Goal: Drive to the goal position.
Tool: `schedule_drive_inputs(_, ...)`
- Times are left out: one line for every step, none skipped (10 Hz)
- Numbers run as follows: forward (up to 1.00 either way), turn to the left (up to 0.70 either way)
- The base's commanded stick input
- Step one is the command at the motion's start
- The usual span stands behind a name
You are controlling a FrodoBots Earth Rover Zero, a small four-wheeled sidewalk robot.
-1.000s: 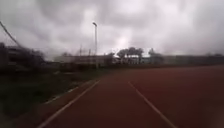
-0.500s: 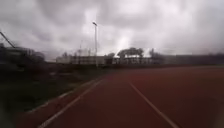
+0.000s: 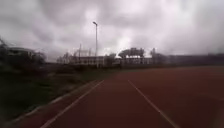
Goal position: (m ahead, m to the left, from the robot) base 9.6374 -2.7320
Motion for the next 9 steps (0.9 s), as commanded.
schedule_drive_inputs(0.7, 0.0)
schedule_drive_inputs(0.7, 0.0)
schedule_drive_inputs(0.7, 0.0)
schedule_drive_inputs(0.7, 0.0)
schedule_drive_inputs(0.7, 0.0)
schedule_drive_inputs(0.7, 0.0)
schedule_drive_inputs(0.7, 0.0)
schedule_drive_inputs(0.7, 0.0)
schedule_drive_inputs(0.7, 0.0)
